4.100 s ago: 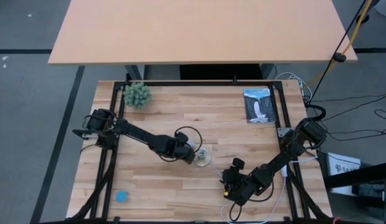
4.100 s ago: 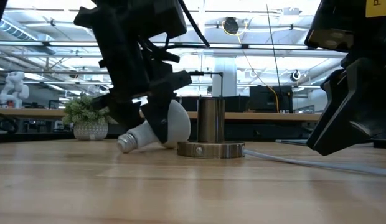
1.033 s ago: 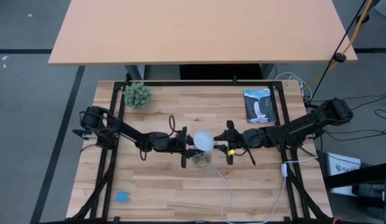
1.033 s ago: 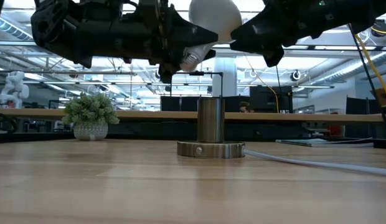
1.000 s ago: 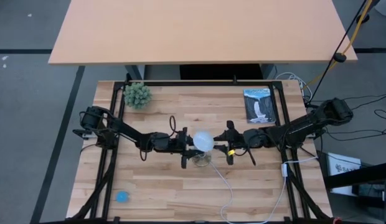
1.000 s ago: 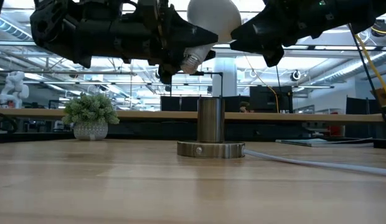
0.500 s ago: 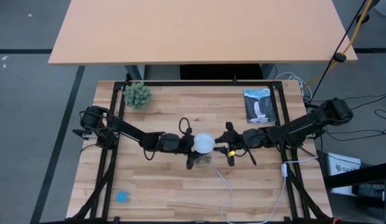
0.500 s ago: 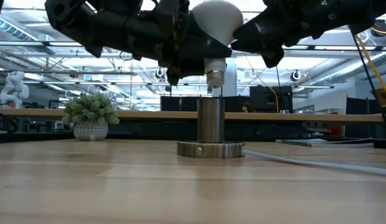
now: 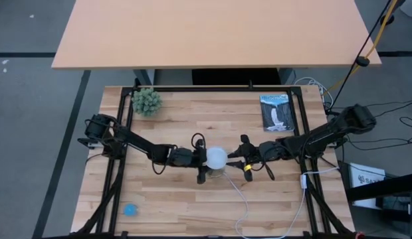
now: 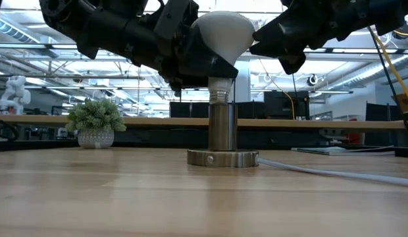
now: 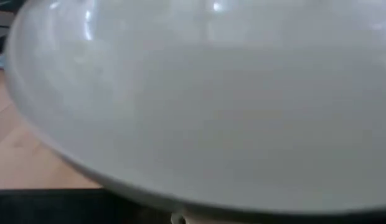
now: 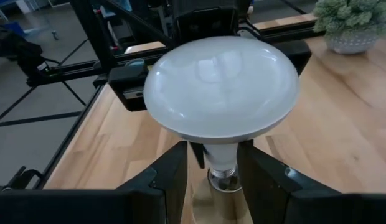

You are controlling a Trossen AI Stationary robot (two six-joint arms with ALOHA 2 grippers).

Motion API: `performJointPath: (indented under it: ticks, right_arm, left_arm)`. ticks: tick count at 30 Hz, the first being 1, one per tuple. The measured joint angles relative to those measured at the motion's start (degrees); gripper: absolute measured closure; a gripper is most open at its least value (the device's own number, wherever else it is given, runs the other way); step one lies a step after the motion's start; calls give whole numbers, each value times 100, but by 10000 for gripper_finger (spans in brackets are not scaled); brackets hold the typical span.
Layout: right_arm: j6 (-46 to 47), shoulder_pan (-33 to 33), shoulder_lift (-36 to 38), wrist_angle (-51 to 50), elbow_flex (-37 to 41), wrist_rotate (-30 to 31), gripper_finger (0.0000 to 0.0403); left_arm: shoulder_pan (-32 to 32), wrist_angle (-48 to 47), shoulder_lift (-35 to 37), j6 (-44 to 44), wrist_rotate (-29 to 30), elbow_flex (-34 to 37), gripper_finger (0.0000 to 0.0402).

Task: Screw lightbulb
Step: Insert the white lightbulb into the desk lamp

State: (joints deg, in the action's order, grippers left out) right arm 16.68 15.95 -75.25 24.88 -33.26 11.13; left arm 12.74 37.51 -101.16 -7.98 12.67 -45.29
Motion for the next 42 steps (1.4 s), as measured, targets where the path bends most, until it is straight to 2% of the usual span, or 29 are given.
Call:
performJointPath:
  ticks: [3,11,25,33,42]
  right_arm:
    - [86,44,-106,45,-2,6,273]
    - [233,194,-568,477,-2,135,273]
    - [193,173,-629,616,-8,245,273]
    - [60,24,-629,-469,-501,193,273]
    - [-111,-35,-627,-634,-578,236,273]
  left_arm:
    - [-7,-152,-2,267,15,4,241]
    - [-5,-364,-11,229,61,10,241]
    - [-3,-513,0,-80,229,1,241]
    - [55,-513,-2,-222,266,8,241]
    - [57,-339,-13,-547,346,23,241]
